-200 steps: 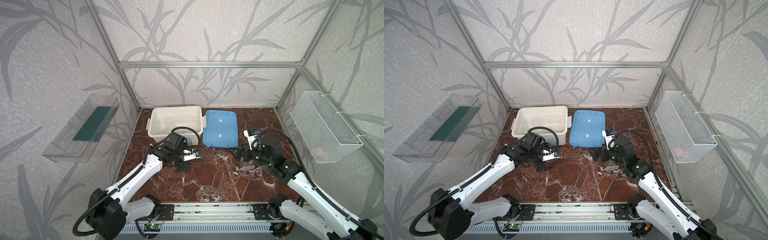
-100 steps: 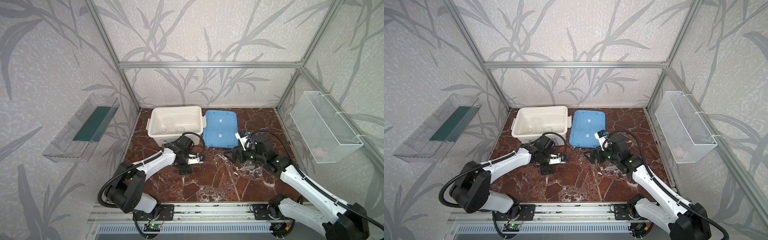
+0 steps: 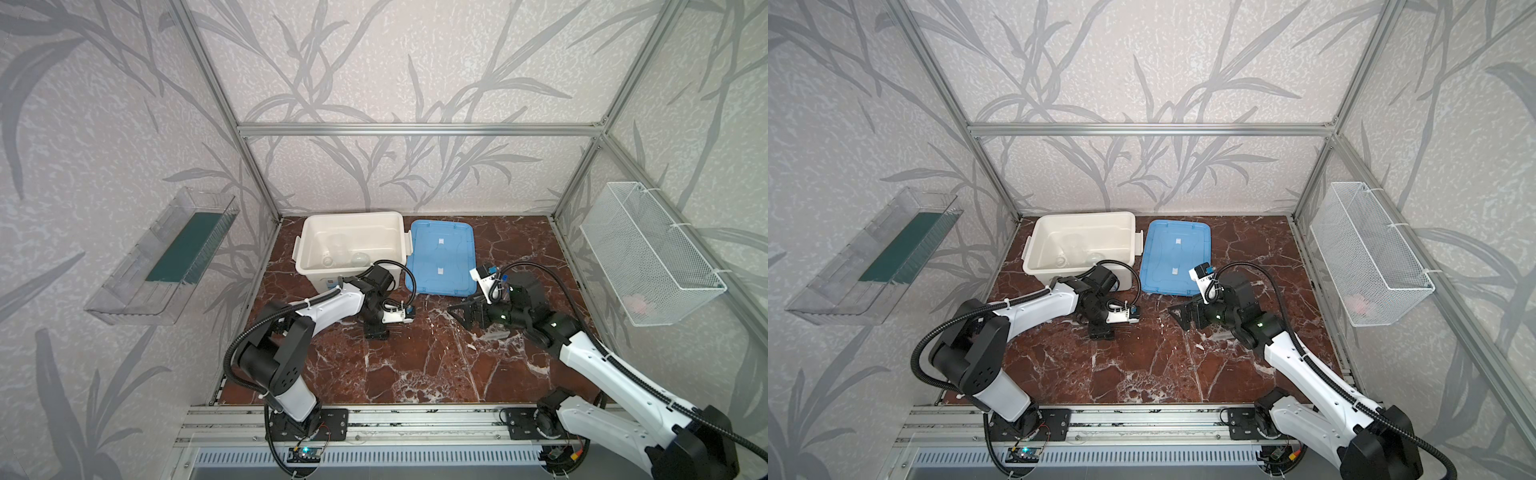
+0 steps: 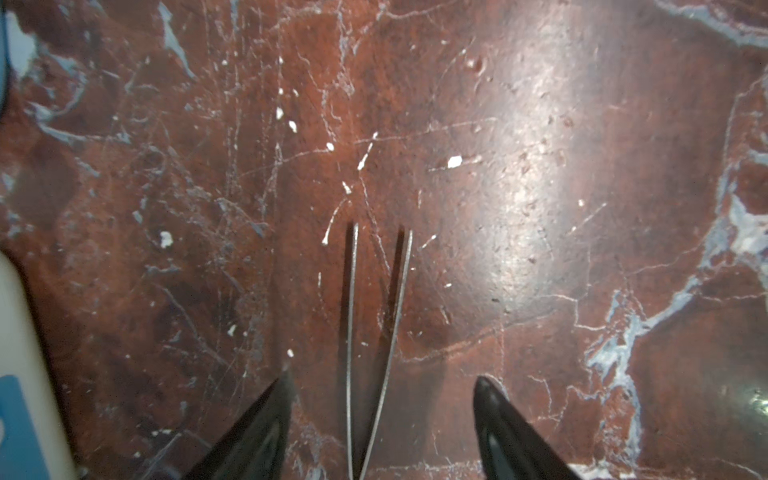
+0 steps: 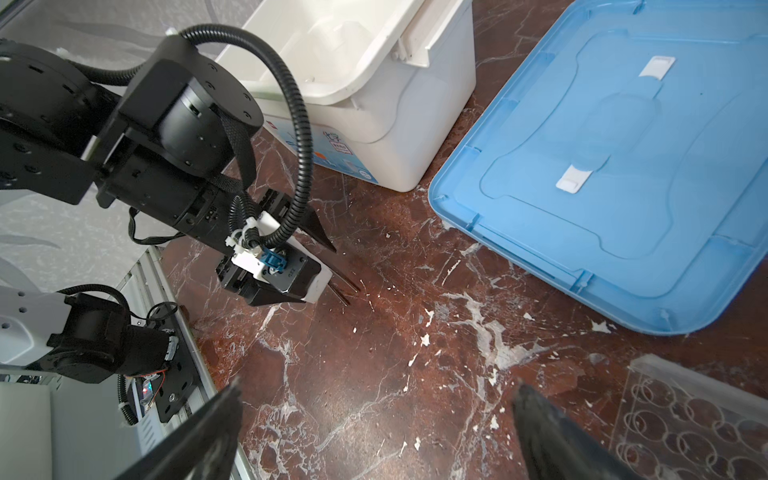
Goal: Organize the chemistry lab equipment
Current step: 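Close the left gripper on the silver tweezers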
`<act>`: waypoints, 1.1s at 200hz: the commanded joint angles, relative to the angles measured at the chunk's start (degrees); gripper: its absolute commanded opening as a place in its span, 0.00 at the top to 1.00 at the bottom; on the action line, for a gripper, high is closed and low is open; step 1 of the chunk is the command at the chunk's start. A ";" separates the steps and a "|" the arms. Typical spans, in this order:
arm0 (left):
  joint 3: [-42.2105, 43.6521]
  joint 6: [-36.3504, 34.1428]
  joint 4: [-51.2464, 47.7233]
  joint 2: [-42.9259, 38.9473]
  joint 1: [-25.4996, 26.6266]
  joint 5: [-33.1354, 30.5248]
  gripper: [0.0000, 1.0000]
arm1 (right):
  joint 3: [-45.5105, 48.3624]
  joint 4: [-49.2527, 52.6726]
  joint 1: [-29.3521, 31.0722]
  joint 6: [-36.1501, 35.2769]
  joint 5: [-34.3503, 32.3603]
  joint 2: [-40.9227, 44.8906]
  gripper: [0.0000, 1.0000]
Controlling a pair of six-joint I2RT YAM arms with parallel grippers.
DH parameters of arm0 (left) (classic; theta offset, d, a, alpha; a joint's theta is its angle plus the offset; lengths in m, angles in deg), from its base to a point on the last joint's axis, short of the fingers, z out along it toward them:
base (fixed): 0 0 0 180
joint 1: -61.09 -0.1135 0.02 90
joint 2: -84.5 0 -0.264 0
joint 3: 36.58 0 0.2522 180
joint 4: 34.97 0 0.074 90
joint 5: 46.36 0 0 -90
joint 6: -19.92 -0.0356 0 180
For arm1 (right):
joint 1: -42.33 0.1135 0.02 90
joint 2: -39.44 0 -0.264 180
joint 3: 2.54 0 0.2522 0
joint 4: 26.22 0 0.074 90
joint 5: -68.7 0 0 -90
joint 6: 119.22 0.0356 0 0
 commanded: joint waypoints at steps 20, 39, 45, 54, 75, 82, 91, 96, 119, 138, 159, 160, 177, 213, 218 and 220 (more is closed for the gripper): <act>-1.46 -1.42 -3.22 1.77 -0.25 1.36 0.47 | 1.37 -2.07 0.29 0.21 -2.60 3.36 0.01; -1.15 -1.42 -2.64 1.91 -0.24 1.64 0.53 | 1.56 -2.16 0.27 0.45 -2.64 3.63 0.01; -1.06 -1.38 -2.49 1.94 -0.27 1.95 0.56 | 1.66 -2.30 0.28 0.48 -2.80 3.63 0.01; -1.17 -1.34 -2.23 2.21 -0.26 2.18 0.60 | 1.88 -2.41 0.29 0.65 -2.76 3.67 0.01; -0.90 -1.29 -1.63 2.85 0.08 1.60 0.68 | 1.96 -2.41 0.29 0.64 -3.06 3.54 0.01; -0.96 -1.38 -1.90 2.90 0.12 1.58 0.73 | 1.99 -2.42 0.27 0.64 -3.04 3.60 0.01; -1.04 -1.47 -2.09 2.97 0.07 1.59 0.77 | 1.92 -2.26 0.29 0.64 -3.15 3.63 0.01; -1.05 -1.46 -2.02 2.97 0.05 1.58 0.76 | 1.92 -2.24 0.29 0.68 -3.24 3.70 0.01; -0.22 -1.56 -0.86 2.82 0.47 0.34 0.77 | 1.74 -1.81 0.24 0.49 -3.41 4.12 0.01; 0.06 -1.51 -0.68 3.19 0.73 -0.59 0.75 | 2.00 -1.67 0.29 0.47 -3.68 4.59 0.01; 0.51 -1.51 -0.34 3.84 1.31 -1.43 0.72 | 2.26 -1.71 0.28 0.73 -3.86 5.03 0.00; 0.47 -1.53 -0.45 3.89 1.33 -1.38 0.72 | 2.31 -1.76 0.24 0.73 -3.86 5.07 0.00; -0.04 -1.49 -1.22 4.19 1.81 -1.38 0.80 | 2.25 -1.54 0.29 0.73 -4.01 5.38 0.01; -0.19 -1.38 -1.61 3.18 2.24 -1.69 0.97 | 2.24 -1.02 0.22 0.63 -4.80 6.07 0.00; -0.20 -1.38 -1.60 2.90 2.35 -1.75 1.00 | 2.14 -0.97 0.25 0.64 -4.86 6.15 0.00; -0.18 -1.38 -1.61 2.71 2.33 -1.79 1.00 | 2.12 -0.93 0.28 0.64 -4.94 6.17 0.01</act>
